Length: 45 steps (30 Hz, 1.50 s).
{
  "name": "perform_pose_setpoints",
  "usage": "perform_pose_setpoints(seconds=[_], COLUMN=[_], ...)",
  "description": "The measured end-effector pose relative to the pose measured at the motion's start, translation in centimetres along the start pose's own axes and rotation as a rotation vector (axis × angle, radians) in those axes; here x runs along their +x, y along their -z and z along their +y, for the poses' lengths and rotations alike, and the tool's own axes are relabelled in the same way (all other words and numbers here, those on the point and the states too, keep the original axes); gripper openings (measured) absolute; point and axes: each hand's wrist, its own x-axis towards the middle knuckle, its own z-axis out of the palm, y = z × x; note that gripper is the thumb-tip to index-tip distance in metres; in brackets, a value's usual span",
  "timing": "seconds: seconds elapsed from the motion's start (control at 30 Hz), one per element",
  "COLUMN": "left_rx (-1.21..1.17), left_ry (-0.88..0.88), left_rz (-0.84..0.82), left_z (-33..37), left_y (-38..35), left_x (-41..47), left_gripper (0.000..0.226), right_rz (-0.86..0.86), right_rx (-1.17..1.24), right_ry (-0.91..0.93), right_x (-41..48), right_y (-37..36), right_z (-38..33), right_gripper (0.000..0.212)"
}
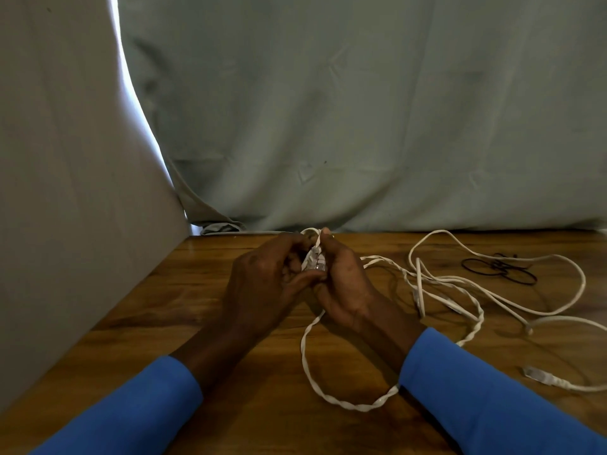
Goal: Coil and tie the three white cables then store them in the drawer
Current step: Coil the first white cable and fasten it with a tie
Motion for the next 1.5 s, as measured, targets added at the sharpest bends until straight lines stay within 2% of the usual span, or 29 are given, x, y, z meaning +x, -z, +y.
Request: perform_pose_setpoints(seconds=[0.13, 0.23, 0.3, 0.4, 0.57, 0.8, 0.97, 1.03, 1.23, 1.33, 1.43, 1.5], left_rx=[-0.183, -0.304, -0.361, -0.413, -0.491, -0.460, -0.494, -0.535, -0.581, -0.469, -0.420, -0.309], left_ry=[0.162, 0.251, 0.297, 0.357, 0.476, 0.477, 0.452, 0.478, 0.562, 0.510, 0.446, 0.285], left_rz=[0.062, 0.061, 0.032, 0.032, 0.079, 0.004, -0.008, 0.005, 0.180, 0.168, 0.135, 0.124], left_z=[0.8, 0.7, 0.7, 0.9, 1.0, 0.4, 0.1, 0.3, 0.7, 1.1, 1.7, 1.7], left_y=[-0.7, -0.9, -1.0, -1.2, -1.5, -1.3, -1.5, -1.5, -1.7, -1.6, -1.3, -0.7], left_x=[-0.3, -0.2, -0.3, -0.2, -0.1, 0.1, -0.2, -0.4, -0.5, -0.5, -0.4, -0.2], left_gripper=[0.031, 0.019, 0.015, 0.016, 0.031, 0.035, 0.021, 0.020, 0.014, 0.011, 0.011, 0.009], right_rz=[-0.071, -0.006, 0.033, 0.039, 0.046, -0.069, -0.137, -0.170, -0.173, -0.100, -0.069, -0.102], right_rx=[-0.047, -0.109, -0.122, -0.123, -0.155, -0.223, -0.195, -0.181, -0.399, -0.454, -0.375, -0.296], right_ry=[0.038, 0.111, 0.132, 0.104, 0.093, 0.097, 0.109, 0.103, 0.221, 0.273, 0.236, 0.187], right_x=[-0.3, 0.2, 0.5, 0.8, 0.5, -0.1, 0.2, 0.0, -0.5, -0.3, -0.1, 0.1], right_y=[-0.3, 0.0, 0.3, 0.3, 0.3, 0.4, 0.6, 0.6, -0.2, -0.2, 0.0, -0.1], right_z=[-0.3, -0.4, -0.2, 0.5, 0.1, 0.2, 0.3, 0.3, 0.9, 0.9, 0.7, 0.1], right_gripper=[0.072, 0.052, 0.046, 0.042, 0.045, 0.057, 0.068, 0.063, 0.035, 0.033, 0.028, 0.029])
